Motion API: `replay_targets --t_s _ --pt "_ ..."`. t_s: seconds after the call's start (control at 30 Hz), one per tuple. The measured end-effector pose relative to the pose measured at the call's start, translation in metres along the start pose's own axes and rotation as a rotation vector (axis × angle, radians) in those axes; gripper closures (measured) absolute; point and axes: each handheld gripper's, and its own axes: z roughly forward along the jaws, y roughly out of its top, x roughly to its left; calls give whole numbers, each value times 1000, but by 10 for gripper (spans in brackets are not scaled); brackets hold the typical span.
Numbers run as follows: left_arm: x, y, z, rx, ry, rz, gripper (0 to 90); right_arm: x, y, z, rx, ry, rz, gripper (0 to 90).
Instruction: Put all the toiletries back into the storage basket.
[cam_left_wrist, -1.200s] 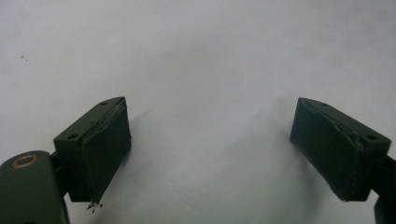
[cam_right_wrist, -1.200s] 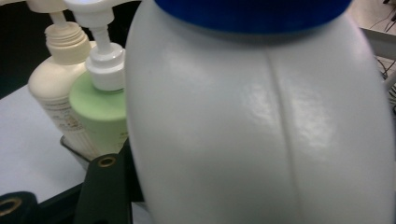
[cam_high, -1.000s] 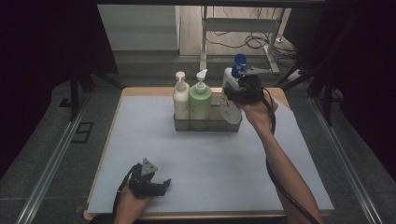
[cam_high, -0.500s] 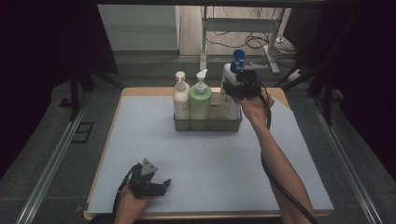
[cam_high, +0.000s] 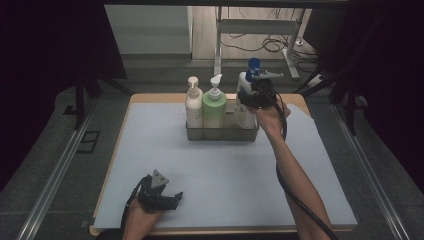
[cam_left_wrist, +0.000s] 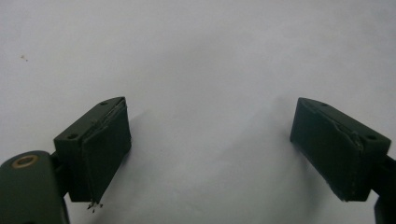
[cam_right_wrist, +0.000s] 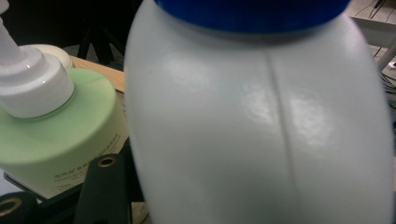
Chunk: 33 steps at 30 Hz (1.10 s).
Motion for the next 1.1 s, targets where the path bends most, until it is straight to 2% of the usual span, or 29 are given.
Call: replay_targets --t_s 1.1 --pt "0 0 0 0 0 0 120 5 -36 19 54 12 -4 400"
